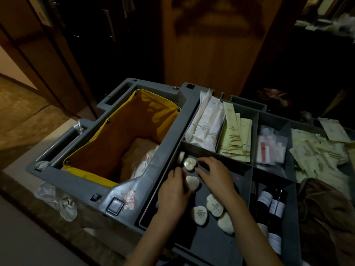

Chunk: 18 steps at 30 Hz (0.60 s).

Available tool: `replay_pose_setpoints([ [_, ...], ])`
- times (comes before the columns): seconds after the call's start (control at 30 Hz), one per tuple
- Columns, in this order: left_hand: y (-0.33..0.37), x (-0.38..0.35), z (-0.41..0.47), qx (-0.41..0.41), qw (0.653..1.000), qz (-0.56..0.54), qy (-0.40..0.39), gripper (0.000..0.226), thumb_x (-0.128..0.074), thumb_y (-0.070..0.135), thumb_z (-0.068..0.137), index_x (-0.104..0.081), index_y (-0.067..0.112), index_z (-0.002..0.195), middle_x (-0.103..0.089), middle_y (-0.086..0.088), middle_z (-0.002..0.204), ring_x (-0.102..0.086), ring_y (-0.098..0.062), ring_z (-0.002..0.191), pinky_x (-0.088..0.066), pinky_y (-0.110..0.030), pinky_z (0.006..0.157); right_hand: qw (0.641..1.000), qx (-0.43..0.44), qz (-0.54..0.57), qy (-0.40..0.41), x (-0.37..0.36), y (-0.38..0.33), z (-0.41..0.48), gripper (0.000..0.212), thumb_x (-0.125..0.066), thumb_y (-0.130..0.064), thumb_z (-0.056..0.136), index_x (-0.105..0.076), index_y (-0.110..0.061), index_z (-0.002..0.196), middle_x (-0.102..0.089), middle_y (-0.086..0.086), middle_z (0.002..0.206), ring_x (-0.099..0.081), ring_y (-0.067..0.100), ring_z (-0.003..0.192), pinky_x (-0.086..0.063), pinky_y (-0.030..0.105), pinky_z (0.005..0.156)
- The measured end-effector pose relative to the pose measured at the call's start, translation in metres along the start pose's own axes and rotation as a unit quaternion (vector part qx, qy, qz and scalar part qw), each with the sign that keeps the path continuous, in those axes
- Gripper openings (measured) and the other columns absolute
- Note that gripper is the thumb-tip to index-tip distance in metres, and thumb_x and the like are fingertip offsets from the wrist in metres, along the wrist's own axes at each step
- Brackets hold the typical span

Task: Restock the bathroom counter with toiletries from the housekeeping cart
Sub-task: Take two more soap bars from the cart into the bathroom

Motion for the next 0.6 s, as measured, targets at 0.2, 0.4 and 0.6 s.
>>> replay_pose_setpoints([
  [0.2,-0.004,0.001,-0.001,0.001,0.996,-0.086,0.015,0.035,-0.063,0.045,0.087,-0.044,0.023,0.106,-0.068,0.001,0.095,-0.065,-0.020,0.087,-0.049,-0.035,0.067,0.999,0.035,-0.007,-0.003,-0.002,-0.006,0.002,0.040,-0.062,-0.033,0.092,-0.058,-0.023,0.131,-0.061,0.001,0.123,-0.056,0.020,0.113,-0.050,0.040,0.089],
  [0.4,-0.009,0.000,0.000,-0.013,0.997,-0.082,0.003,0.023,-0.063,0.027,0.086,-0.059,0.023,0.108,-0.064,0.005,0.102,-0.062,-0.013,0.092,-0.041,-0.021,0.067,0.993,0.110,-0.040,-0.014,0.000,-0.016,0.004,0.041,-0.061,-0.023,0.092,-0.057,-0.022,0.133,-0.056,-0.007,0.135,-0.050,0.016,0.120,-0.042,0.029,0.097],
  [0.6,-0.009,-0.001,0.000,-0.021,0.996,-0.085,0.014,0.023,-0.065,0.039,0.086,-0.058,0.024,0.103,-0.055,0.010,0.091,-0.057,-0.007,0.078,-0.037,-0.017,0.060,0.989,0.133,-0.061,-0.038,-0.002,-0.017,0.009,0.038,-0.062,-0.018,0.091,-0.061,-0.022,0.129,-0.054,-0.009,0.138,-0.048,0.013,0.124,-0.038,0.025,0.099],
])
Point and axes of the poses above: each hand's wrist, its own z-axis towards the middle knuckle, its own x-axis out of the back of the hand, y = z × x, the point moved 1 cm from there along z, towards the middle knuckle
